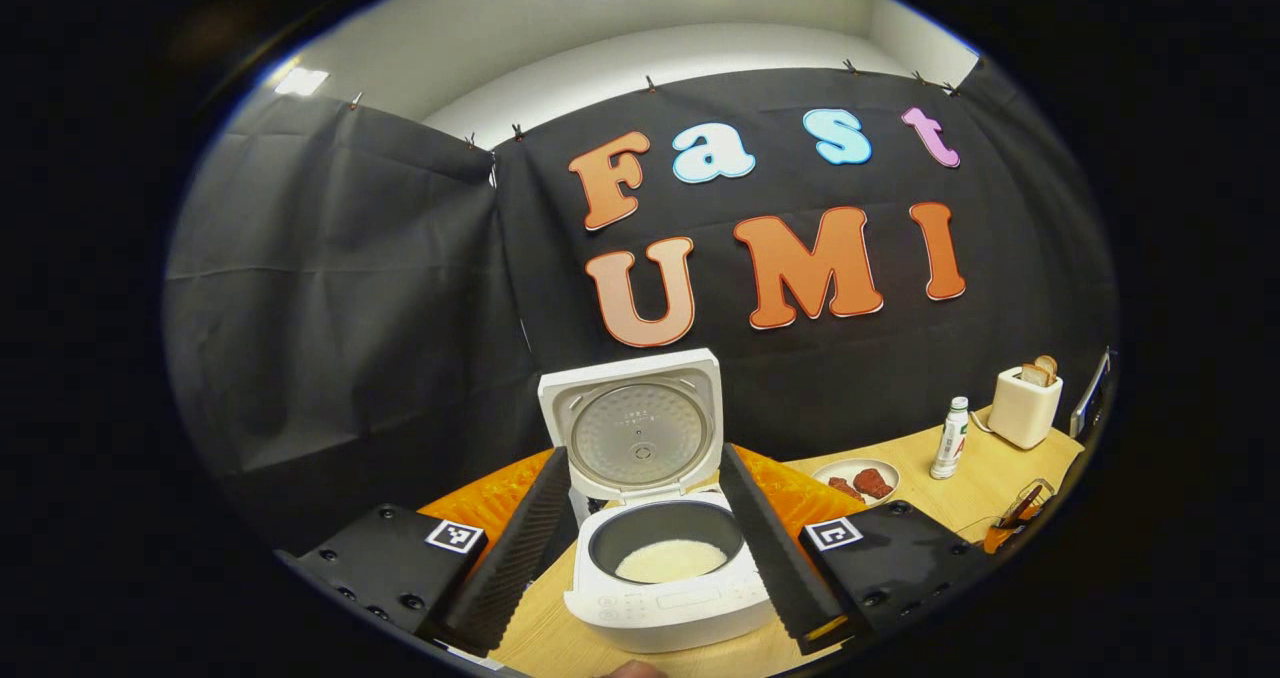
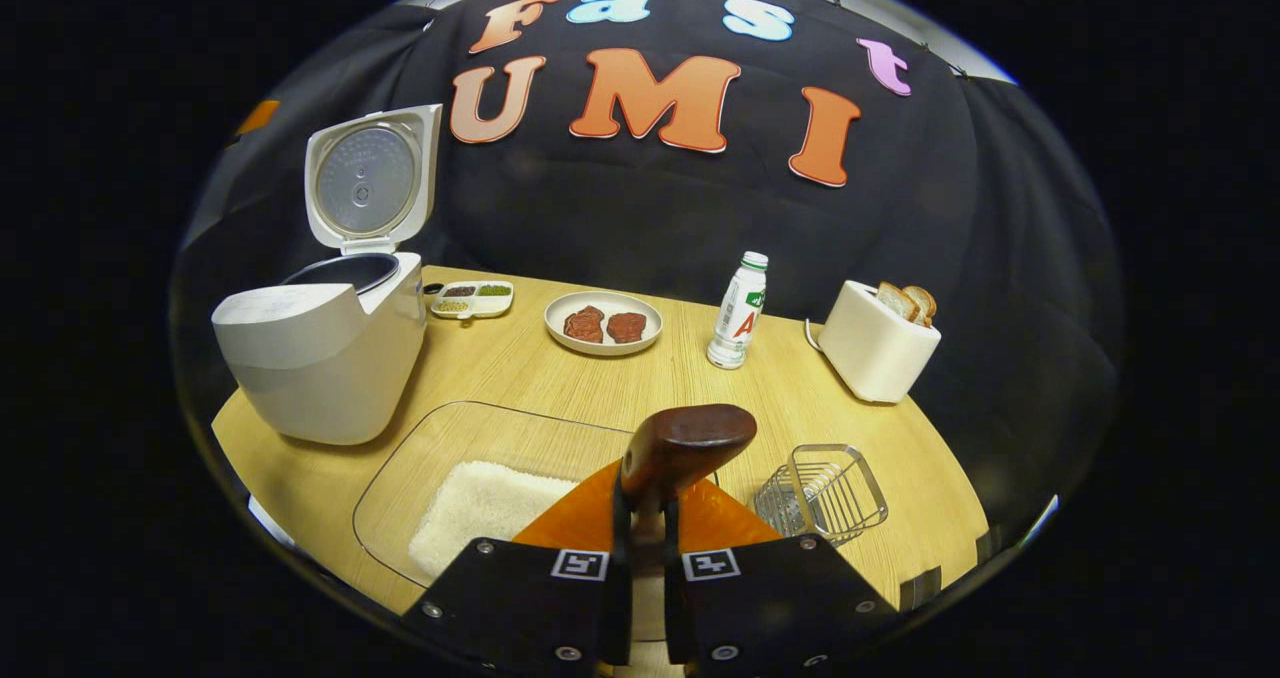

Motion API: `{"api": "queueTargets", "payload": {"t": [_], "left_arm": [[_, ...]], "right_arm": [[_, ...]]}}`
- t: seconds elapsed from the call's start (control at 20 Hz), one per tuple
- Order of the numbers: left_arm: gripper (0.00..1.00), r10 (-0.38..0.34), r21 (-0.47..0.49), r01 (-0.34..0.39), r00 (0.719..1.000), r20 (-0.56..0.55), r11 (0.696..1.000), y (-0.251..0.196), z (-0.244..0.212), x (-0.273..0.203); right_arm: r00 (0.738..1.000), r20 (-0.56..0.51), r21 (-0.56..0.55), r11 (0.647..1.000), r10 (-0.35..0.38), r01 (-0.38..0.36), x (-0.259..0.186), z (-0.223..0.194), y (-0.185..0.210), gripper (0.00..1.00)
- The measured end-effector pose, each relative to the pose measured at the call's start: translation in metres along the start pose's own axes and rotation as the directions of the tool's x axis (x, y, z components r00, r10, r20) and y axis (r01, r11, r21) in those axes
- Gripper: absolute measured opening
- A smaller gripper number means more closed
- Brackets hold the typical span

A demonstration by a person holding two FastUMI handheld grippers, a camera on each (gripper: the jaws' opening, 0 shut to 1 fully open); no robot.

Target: Close the left gripper, press the button to open the rice cooker; take a wooden spoon from the chopstick holder with the right hand, scoop a spoonful of rice and pour it into the rice cooker, then put the wooden spoon back into the chopstick holder.

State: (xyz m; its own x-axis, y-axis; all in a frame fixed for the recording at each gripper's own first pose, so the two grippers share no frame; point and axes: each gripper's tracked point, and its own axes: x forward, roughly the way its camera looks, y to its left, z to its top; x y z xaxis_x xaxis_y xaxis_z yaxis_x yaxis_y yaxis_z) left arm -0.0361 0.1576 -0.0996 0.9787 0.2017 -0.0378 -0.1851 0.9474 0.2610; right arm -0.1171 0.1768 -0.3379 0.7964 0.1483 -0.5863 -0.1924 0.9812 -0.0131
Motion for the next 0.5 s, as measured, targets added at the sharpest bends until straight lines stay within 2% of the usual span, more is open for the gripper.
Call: {"api": "queueTargets", "payload": {"t": [0.2, 0.3, 0.5], "left_arm": [[0.99, 0.01, -0.005, -0.01, 1.0, -0.004, 1.0, 0.005, -0.002, -0.002], [0.98, 0.018, -0.003, -0.018, 1.0, -0.009, 1.0, 0.01, -0.005, -0.004], [0.98, 0.035, -0.003, -0.035, 0.999, -0.02, 0.999, 0.02, -0.01, -0.005]], "right_arm": [[1.0, -0.01, 0.03, 0.999, -0.013, 0.013, 0.007, 0.002, 0.0, 0.11], [0.999, -0.033, 0.1, 0.995, -0.024, 0.027, 0.012, 0.001, 0.001, 0.08], [0.996, -0.081, 0.297, 0.955, 0.032, -0.007, 0.017, 0.0, 0.021, 0.08]]}}
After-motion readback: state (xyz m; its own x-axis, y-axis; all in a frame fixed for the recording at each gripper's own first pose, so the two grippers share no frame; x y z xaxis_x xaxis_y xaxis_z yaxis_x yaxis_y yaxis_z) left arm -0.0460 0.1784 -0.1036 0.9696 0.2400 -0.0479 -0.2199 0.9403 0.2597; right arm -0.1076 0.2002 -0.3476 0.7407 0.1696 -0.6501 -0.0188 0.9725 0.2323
